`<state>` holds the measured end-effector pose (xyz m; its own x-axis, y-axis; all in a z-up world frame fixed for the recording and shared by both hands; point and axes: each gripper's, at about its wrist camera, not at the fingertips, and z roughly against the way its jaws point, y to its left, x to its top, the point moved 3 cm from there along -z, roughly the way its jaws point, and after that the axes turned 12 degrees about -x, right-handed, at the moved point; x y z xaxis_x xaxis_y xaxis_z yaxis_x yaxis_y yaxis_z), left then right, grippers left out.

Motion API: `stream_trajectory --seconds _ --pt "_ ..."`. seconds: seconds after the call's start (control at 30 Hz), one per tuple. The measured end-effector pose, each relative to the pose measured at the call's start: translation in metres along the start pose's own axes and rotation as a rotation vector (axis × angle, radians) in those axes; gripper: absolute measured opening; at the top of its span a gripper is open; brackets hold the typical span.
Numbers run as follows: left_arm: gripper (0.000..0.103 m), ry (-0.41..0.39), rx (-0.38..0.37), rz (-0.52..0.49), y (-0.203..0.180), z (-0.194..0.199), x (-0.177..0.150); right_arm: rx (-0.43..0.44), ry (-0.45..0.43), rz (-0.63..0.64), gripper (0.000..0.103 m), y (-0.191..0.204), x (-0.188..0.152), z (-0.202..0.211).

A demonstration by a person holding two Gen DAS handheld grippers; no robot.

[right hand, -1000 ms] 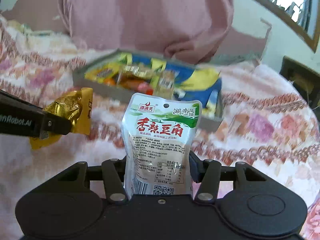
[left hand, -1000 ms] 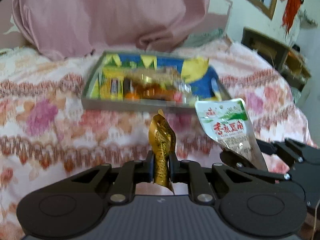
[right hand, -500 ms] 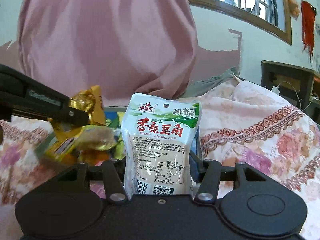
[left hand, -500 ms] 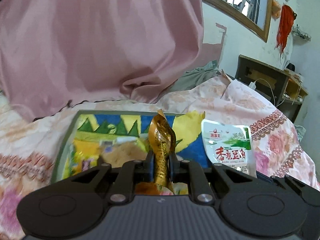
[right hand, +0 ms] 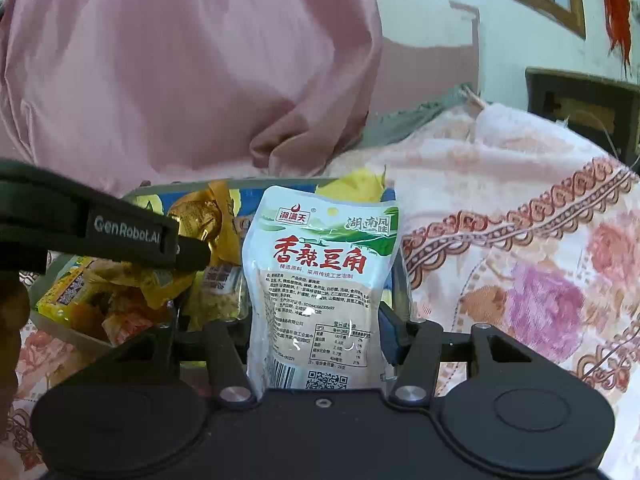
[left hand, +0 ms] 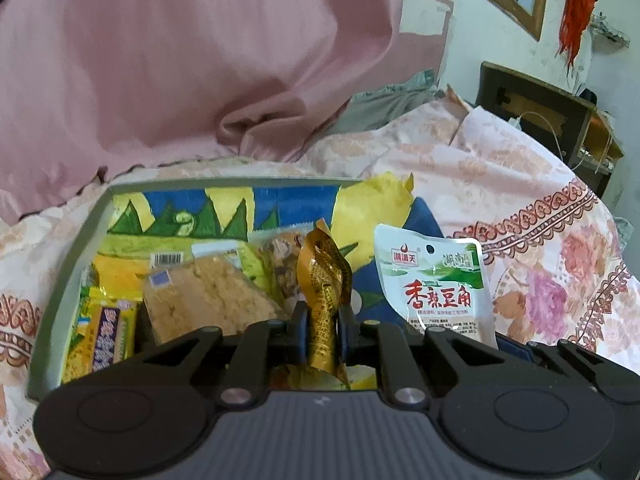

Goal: Organize snacks
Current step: 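Lower both packets into the tray and open both grippers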

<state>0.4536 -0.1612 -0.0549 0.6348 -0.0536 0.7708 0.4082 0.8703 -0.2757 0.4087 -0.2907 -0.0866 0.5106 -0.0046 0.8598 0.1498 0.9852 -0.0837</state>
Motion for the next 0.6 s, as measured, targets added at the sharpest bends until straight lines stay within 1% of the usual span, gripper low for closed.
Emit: stream_trajectory --seconds 0.07,0.17,0.2,0.27,0.33,0.4,0.47,0.53,0.57,0.6 --pt "0.019 0.01 -0.002 0.017 0.003 0.0 -0.001 0.007 0.017 -0.006 0.058 -0.001 -0.001 -0.003" --pt "0.029 0.02 -0.001 0.025 0.003 0.001 0.0 0.013 0.033 -0.002 0.061 0.0 -0.001 -0.004" --pt "0.035 0.021 0.009 0.024 0.003 0.002 0.001 0.013 0.037 0.002 0.063 0.0 -0.001 -0.004" --pt "0.038 0.017 0.022 0.015 0.001 0.006 0.002 0.007 0.045 0.007 0.066 0.002 -0.003 -0.004" --pt "0.043 0.02 0.03 0.006 0.0 0.01 0.004 0.002 0.044 0.011 0.071 0.002 -0.004 -0.002" --pt "0.046 0.016 0.041 0.003 0.0 0.016 0.005 0.007 0.048 0.009 0.081 0.001 -0.004 -0.001" --pt "0.049 0.012 0.046 0.006 0.0 0.022 0.006 0.028 0.051 -0.003 0.085 0.0 -0.002 0.001" --pt "0.053 0.007 0.054 0.007 0.0 0.03 0.007 0.028 0.048 -0.012 0.09 -0.002 0.0 0.005" --pt "0.054 0.002 0.059 0.006 0.001 0.034 0.007 0.023 0.043 -0.013 0.096 -0.002 0.001 0.007" --pt "0.057 -0.005 0.063 0.007 0.001 0.04 0.007 0.022 0.04 -0.018 0.098 -0.003 0.003 0.008"
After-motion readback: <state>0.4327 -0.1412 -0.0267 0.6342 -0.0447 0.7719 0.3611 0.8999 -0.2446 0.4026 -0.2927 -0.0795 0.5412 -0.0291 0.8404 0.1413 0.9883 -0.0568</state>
